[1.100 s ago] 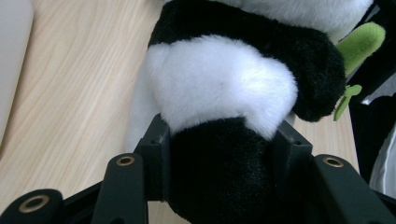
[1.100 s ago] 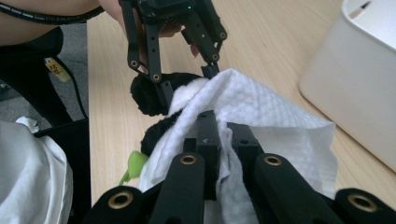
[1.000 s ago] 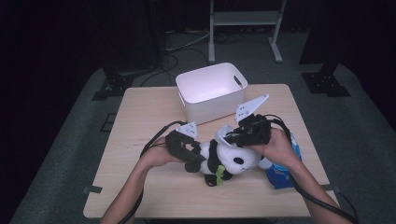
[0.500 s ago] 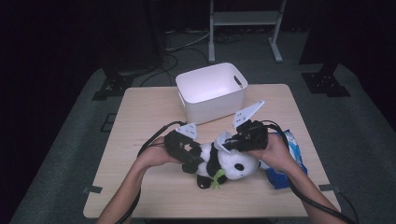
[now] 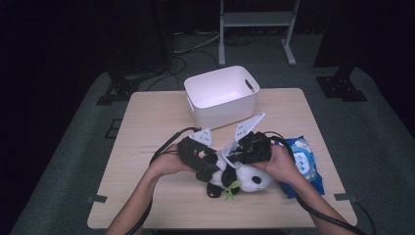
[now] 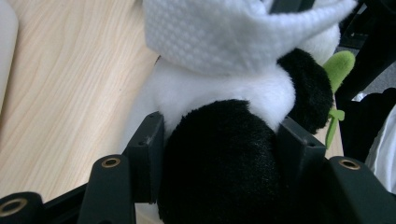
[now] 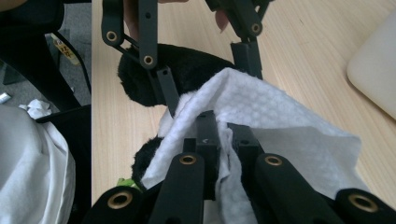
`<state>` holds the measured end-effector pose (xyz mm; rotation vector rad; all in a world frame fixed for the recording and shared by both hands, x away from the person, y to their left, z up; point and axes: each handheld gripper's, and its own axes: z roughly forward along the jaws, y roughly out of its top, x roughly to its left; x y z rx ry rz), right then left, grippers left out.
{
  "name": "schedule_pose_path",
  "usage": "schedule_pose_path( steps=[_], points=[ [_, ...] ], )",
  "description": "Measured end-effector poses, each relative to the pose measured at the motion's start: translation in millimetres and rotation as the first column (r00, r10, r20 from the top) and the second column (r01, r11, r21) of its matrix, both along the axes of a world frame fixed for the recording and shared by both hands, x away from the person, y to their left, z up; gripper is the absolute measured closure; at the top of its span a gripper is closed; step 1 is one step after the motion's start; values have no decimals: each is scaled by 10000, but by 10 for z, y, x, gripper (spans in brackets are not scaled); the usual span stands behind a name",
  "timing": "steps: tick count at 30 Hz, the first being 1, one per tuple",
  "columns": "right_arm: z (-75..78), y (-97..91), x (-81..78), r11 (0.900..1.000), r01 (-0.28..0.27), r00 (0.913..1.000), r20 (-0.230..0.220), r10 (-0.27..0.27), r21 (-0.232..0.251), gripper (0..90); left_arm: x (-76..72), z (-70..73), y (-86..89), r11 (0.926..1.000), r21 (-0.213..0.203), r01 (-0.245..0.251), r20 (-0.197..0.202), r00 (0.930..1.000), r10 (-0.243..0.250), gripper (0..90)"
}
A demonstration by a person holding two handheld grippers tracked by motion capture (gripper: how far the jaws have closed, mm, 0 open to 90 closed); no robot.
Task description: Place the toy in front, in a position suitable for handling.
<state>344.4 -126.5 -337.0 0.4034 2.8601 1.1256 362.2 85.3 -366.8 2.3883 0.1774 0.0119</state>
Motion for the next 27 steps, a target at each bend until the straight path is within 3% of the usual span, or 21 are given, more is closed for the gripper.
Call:
schedule_pose_path(
  steps=[2, 8, 16, 27],
  points=[
    [3, -6, -6, 10000, -59, 10000, 45, 59, -70, 844, -3, 0, -5, 10000, -55, -16, -31, 10000, 15, 405],
    [-49, -90, 14, 9997, 63, 9993, -375, -72, -242, 844, 1, -8, -47, 9996, -295, 14, -113, 9999, -17, 379],
    [-126, -203, 38, 9997, 211, 9977, -640, -217, -92, 846, 4, 10, -61, 9974, -724, -68, -320, 9995, 44, 345],
    [-178, -322, 32, 9993, 372, 9961, -799, -368, 31, 846, -12, 90, 29, 9889, -1486, -90, -534, 9986, 10, 366]
  ],
)
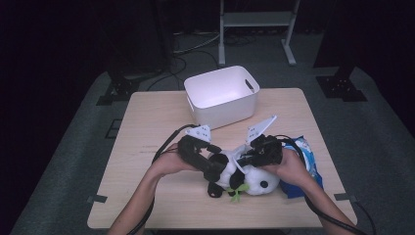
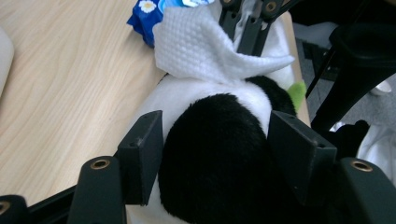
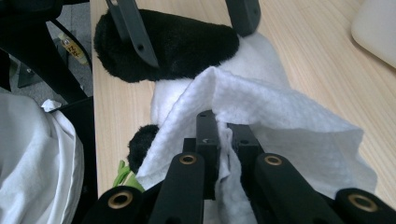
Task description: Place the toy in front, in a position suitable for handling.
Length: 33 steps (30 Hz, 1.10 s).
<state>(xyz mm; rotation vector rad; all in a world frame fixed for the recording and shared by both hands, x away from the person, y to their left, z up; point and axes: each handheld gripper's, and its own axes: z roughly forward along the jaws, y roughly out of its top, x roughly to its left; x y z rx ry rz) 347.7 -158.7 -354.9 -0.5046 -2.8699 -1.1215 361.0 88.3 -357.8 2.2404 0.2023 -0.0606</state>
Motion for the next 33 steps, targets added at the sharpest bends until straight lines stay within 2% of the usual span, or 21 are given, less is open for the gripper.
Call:
schedule_pose_path(
  steps=[5, 13, 16, 21, 26, 33],
  points=[
    [-15, -29, 11, 9999, 86, 10000, -18, -86, 67, 846, -2, 44, 75, 9998, -183, -13, 29, 10000, 13, 369],
    [-20, -42, 18, 10000, 56, 9999, -101, -56, 80, 846, 8, 17, 188, 9986, -537, 6, -340, 9994, -24, 354],
    [-18, -47, 20, 10000, 82, 9999, -86, -81, 36, 846, 14, 23, 222, 9981, -613, 46, -362, 9993, -68, 349],
    [-9, -39, 25, 9999, 104, 9999, -4, -104, 1, 846, 11, -50, 168, 9985, -530, 110, -570, 9983, -140, 349],
    [50, 29, -4, 9999, 103, 9997, 241, -101, -77, 845, 34, -131, 145, 9971, -762, -8, -644, 9979, -41, 342],
    [154, 248, -14, 9998, -213, 9979, 617, 210, 37, 845, 30, -134, 130, 9972, -744, 9, -552, 9985, -50, 342]
  ],
)
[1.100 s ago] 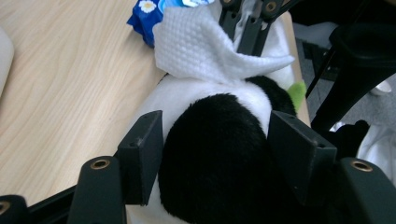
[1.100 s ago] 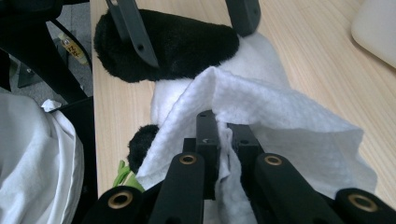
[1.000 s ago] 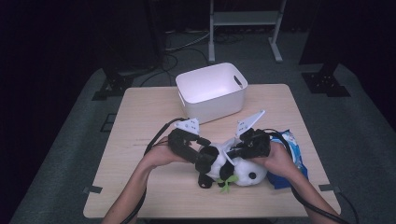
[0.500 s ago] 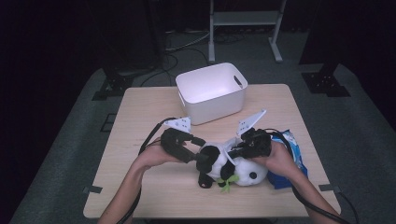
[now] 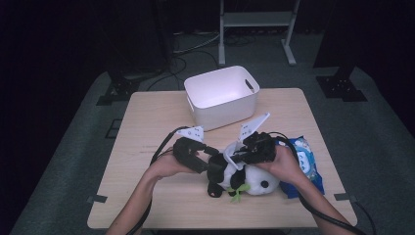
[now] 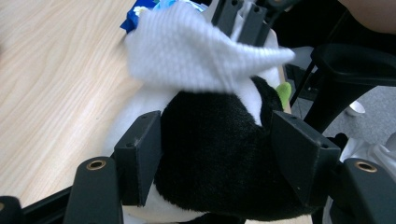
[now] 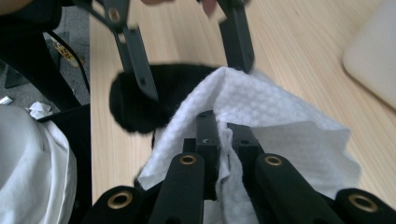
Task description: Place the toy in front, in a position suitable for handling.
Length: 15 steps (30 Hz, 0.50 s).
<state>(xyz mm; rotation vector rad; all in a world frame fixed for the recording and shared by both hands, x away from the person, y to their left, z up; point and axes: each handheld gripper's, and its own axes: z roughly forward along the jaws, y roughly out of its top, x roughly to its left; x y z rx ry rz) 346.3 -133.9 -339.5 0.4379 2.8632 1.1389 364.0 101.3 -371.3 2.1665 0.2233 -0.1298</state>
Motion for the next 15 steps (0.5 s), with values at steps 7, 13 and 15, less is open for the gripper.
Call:
schedule_pose_path(
  steps=[7, 13, 15],
  points=[
    [-9, 155, -11, 9994, -265, 9995, 155, 268, -201, 845, -6, 1, 3, 9999, -107, -19, 58, 10000, 20, 333],
    [-64, 23, 1, 10000, -90, 9999, -115, 91, 38, 846, -7, 27, 44, 9986, -526, -97, 110, 9999, 103, 303],
    [-68, -5, 3, 10000, -85, 9999, -104, 85, 40, 846, -13, 35, 59, 9980, -616, -115, 134, 9998, 123, 298]
  ],
)
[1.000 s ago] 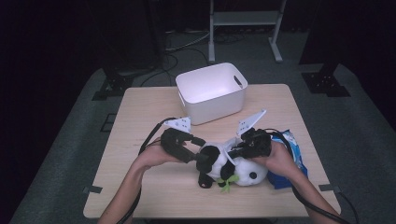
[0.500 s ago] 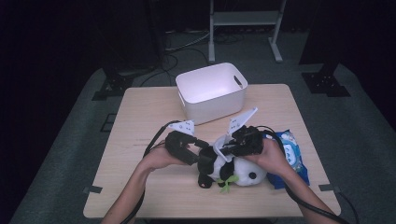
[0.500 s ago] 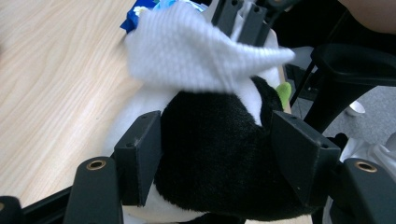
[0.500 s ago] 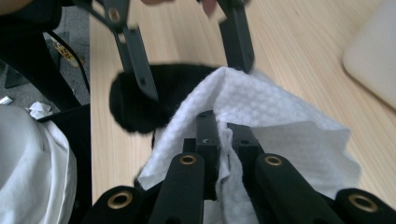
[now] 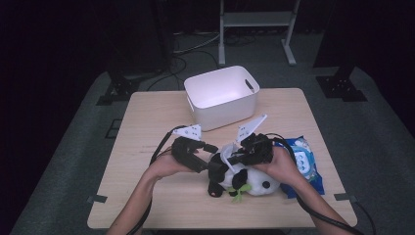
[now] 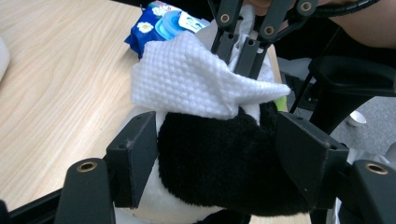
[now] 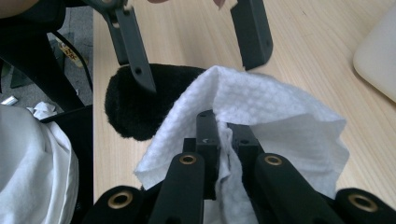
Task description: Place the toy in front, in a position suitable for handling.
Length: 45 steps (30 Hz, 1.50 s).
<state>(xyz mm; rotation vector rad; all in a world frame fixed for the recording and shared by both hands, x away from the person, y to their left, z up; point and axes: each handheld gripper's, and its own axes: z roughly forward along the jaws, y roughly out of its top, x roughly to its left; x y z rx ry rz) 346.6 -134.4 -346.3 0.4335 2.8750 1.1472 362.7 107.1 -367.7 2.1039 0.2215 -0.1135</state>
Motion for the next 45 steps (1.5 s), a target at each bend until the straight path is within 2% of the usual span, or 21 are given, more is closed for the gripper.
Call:
schedule_pose_path(
  steps=[8, 17, 21, 23, 26, 28, 34, 38, 45],
  points=[
    [15, -46, 3, 9999, 143, 9999, 18, -143, -49, 846, -36, 15, 138, 9999, -117, -68, 133, 9999, 70, 276],
    [11, -47, 34, 9999, 155, 9999, -28, -155, -47, 845, -32, -183, 213, 10000, -51, -33, -70, 10000, 32, 253],
    [18, -49, 31, 9997, 212, 9998, -53, -212, -85, 845, -20, -242, 232, 10000, -44, 6, -26, 10000, -6, 247],
    [13, -59, 42, 9998, 197, 9998, -34, -197, -64, 845, -23, -262, 235, 9999, 132, 4, 39, 10000, -5, 247],
    [11, -61, 48, 9998, 209, 9998, -61, -210, -49, 845, -25, -307, 210, 9989, 468, -55, 240, 9997, 44, 246],
    [11, -60, 48, 9998, 209, 9998, -54, -209, -50, 845, -16, -338, 192, 9985, 539, -65, 323, 9995, 48, 235],
    [13, -57, 47, 9998, 177, 9998, -61, -177, -65, 845, 16, -440, 121, 9984, 558, -99, 435, 9990, 74, 209],
    [14, -49, 50, 9998, 171, 9998, -51, -171, -76, 845, 44, -489, 85, 9990, 417, -141, 502, 9987, 120, 185],
    [12, -33, 50, 9999, 126, 9999, -103, -127, -106, 845, 87, -555, 3, 9991, 411, 85, 676, 9977, -113, 104]
  ],
)
